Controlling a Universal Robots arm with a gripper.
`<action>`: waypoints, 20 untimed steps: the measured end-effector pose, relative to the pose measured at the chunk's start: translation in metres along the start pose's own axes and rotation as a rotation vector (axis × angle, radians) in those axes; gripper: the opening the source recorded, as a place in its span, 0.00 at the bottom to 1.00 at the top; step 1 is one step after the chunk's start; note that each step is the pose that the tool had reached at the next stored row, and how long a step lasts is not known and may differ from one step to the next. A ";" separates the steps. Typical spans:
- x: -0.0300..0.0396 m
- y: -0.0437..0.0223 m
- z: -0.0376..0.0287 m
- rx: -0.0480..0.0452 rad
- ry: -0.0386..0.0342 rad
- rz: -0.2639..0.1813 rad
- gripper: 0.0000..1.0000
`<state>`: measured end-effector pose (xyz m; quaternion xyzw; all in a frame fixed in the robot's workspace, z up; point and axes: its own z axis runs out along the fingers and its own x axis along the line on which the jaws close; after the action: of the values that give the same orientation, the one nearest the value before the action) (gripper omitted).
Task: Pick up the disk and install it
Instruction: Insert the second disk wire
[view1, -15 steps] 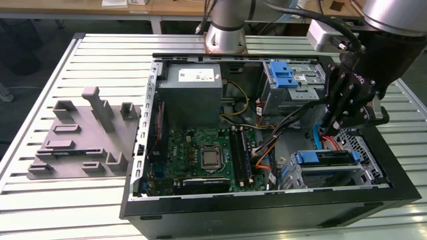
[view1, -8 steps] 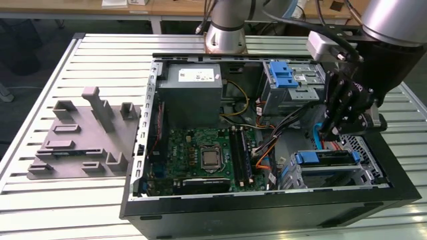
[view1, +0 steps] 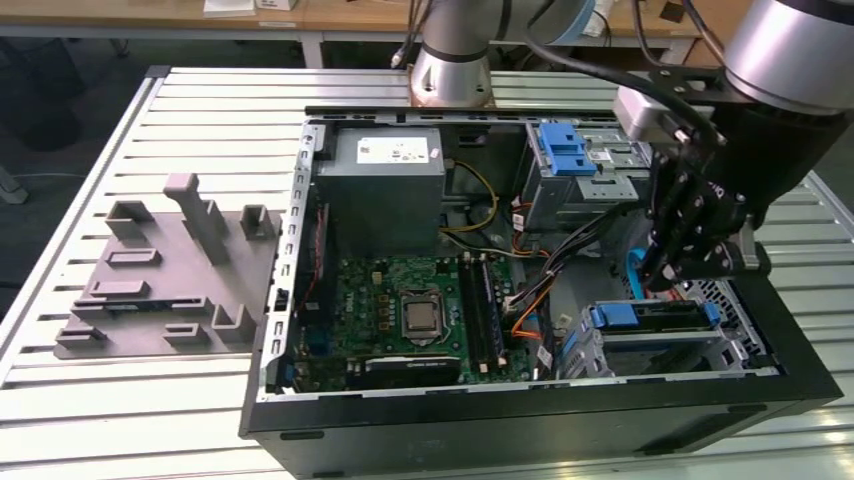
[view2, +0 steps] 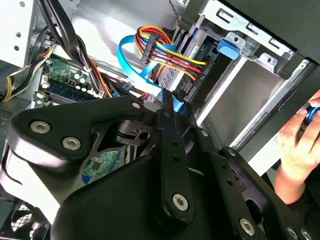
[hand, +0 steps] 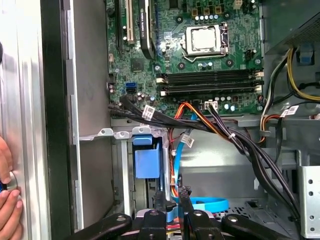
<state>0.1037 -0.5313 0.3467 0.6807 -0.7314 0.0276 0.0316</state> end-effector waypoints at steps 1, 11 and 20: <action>0.0012 -0.0002 0.0005 -0.0002 -0.0020 0.000 0.25; 0.0081 -0.0017 0.0034 -0.0013 -0.0175 0.000 0.25; 0.0099 -0.0020 0.0056 -0.0016 -0.0223 0.000 0.16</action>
<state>0.1049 -0.5417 0.3419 0.6810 -0.7316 0.0195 0.0240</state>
